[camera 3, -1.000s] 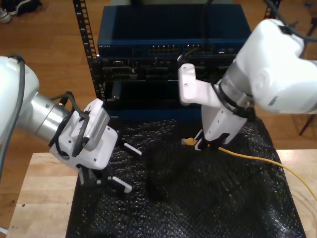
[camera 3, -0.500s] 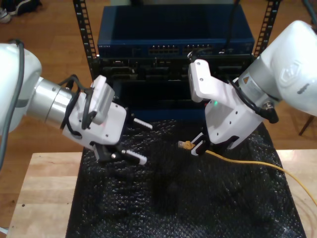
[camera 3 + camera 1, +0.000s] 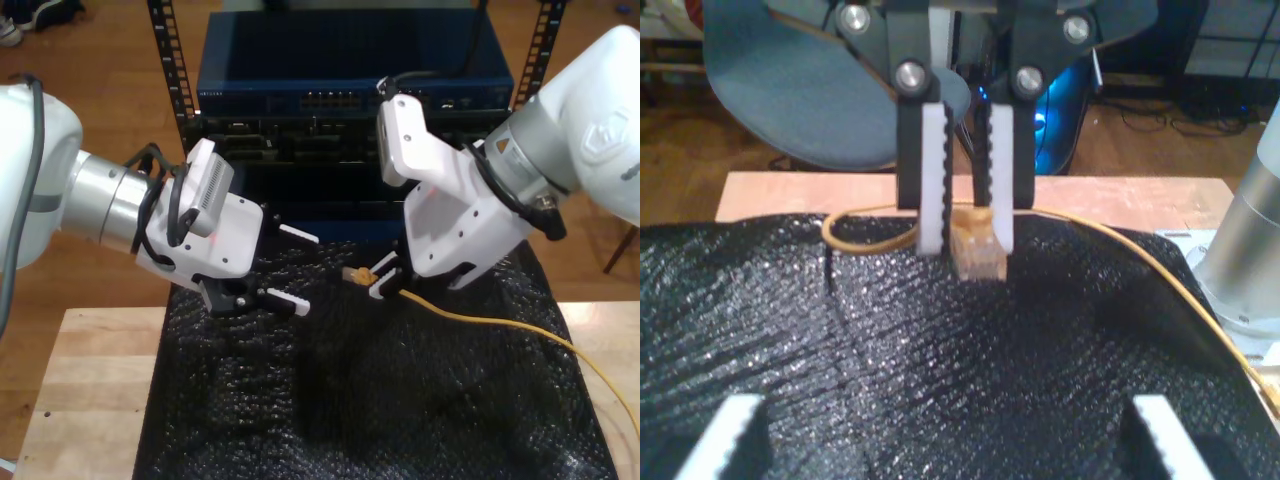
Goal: Grab the cable and plug it in
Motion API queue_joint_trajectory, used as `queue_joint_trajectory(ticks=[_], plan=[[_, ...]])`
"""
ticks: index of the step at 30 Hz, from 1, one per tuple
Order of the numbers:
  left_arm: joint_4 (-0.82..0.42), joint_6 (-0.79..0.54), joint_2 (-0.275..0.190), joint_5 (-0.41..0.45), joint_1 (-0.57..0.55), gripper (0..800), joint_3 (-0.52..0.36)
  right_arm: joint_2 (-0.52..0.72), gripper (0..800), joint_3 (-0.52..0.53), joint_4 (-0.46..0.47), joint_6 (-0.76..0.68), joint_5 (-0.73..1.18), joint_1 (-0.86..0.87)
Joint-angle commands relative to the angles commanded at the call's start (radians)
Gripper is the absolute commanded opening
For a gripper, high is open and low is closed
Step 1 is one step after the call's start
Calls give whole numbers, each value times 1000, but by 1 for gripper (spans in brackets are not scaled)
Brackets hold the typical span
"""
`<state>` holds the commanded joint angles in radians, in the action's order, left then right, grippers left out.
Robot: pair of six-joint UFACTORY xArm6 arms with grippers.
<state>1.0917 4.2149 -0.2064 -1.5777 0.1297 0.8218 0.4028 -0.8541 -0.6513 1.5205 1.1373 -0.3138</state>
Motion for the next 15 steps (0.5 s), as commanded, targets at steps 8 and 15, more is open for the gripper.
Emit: queue_joint_trajectory(ticks=[8, 15], plan=[[11, 29, -3, -49, 5, 774, -3, -44, 6, -20, -6, -2, -21, -34], [9, 40, -3, -48, 5, 739, -8, -64, 6, -28, -6, -2, -28, -55]])
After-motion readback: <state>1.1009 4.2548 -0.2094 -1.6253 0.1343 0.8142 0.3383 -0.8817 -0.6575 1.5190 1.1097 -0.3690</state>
